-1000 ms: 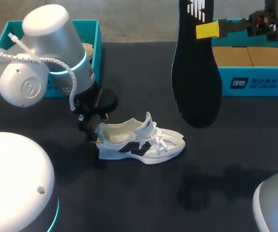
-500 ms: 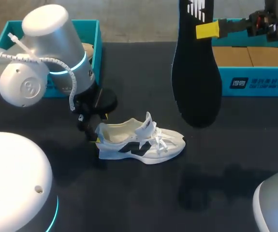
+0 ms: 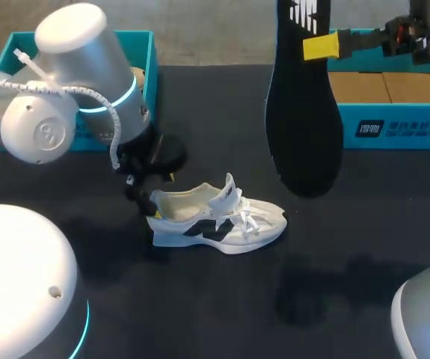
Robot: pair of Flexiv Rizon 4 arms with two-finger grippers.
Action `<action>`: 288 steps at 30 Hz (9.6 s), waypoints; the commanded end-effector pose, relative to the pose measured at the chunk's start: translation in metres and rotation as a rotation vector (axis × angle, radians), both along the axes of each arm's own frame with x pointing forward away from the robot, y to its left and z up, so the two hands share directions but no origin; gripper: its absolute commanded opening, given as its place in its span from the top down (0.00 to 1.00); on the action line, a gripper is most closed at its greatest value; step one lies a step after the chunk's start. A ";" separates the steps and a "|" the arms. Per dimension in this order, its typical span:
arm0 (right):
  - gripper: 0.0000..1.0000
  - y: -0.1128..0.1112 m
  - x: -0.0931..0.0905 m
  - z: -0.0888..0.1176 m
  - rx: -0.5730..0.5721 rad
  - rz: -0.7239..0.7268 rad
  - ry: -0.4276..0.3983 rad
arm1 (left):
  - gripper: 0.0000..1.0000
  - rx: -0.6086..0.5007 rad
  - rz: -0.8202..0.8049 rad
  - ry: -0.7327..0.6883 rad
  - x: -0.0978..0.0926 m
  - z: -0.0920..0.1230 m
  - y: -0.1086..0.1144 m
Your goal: Take the shoe out of the shoebox, open the shoe tongue, remove and reinsert the insole, then place the shoe into the shoebox
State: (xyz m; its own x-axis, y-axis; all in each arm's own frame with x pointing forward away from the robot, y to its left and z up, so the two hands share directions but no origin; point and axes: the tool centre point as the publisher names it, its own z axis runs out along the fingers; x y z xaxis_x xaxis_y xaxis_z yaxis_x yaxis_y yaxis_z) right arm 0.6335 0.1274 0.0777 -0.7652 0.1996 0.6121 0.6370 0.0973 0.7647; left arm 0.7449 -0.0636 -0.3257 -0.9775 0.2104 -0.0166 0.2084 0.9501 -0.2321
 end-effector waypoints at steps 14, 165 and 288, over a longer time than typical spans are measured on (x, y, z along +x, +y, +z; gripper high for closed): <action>1.00 0.003 0.003 0.001 -0.004 0.002 0.003 | 0.00 0.005 0.038 0.027 0.040 -0.017 -0.069; 1.00 0.003 0.003 0.001 -0.004 0.002 0.003 | 0.00 0.091 -1.357 -0.108 0.062 0.033 -0.140; 1.00 -0.001 0.196 -0.113 0.109 -0.149 0.782 | 0.00 -1.240 -1.114 -1.251 0.048 0.260 -0.126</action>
State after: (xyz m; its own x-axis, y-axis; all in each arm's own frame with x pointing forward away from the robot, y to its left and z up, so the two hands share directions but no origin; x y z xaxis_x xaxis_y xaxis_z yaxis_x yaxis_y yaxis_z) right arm 0.8168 0.1142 -0.0394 -0.0915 0.1497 0.9845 0.9897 -0.0956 0.1065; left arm 0.7900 -0.1843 -0.0618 0.1702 -0.0609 -0.9835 0.9683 -0.1751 0.1784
